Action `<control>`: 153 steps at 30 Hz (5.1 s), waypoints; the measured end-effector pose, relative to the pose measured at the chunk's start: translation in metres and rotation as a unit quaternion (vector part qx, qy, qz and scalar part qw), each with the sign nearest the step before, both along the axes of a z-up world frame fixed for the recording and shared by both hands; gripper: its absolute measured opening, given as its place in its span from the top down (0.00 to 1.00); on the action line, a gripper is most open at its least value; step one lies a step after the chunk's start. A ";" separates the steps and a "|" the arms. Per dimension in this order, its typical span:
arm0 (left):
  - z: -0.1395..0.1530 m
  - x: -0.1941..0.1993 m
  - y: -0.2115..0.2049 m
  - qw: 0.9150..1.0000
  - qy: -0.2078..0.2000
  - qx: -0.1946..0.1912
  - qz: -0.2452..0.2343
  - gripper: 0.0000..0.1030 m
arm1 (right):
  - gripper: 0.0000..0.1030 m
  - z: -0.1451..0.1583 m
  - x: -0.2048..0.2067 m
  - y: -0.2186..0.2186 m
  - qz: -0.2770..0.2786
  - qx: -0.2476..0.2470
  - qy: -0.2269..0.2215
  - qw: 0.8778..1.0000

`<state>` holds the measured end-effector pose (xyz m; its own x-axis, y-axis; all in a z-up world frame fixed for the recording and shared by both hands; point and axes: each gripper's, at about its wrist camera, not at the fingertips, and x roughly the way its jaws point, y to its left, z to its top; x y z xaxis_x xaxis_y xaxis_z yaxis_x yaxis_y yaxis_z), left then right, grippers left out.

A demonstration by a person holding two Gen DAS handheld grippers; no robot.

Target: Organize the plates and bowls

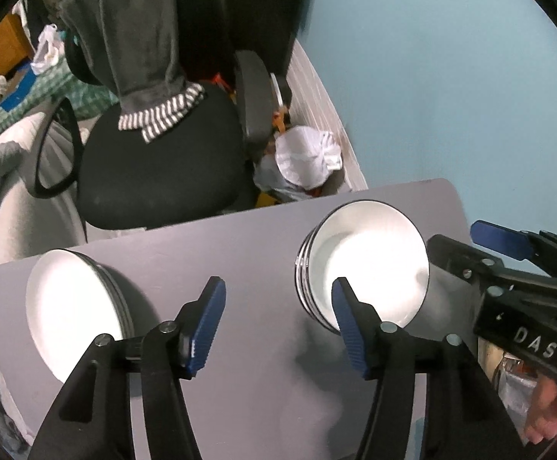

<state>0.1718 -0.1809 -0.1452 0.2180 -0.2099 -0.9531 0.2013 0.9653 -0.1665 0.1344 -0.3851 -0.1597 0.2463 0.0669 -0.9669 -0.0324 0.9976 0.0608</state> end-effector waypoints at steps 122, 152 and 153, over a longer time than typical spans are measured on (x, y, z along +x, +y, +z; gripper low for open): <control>-0.095 0.039 -0.019 0.981 0.184 -0.059 -0.028 0.77 | 0.76 -0.107 0.032 -0.044 0.037 0.179 0.169 0.969; -0.095 0.036 -0.012 0.980 0.187 -0.064 -0.019 0.78 | 0.83 -0.098 0.035 -0.032 0.040 0.131 0.150 0.979; -0.095 0.035 -0.011 0.980 0.187 -0.066 -0.016 0.78 | 0.83 -0.098 0.034 -0.031 0.041 0.131 0.150 0.979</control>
<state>0.2070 -0.1921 -0.2398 -0.1509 -0.3376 -0.9291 0.1316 0.9246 -0.3574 0.1679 -0.4162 -0.2575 -0.0630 0.3298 -0.9420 -0.0531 0.9414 0.3331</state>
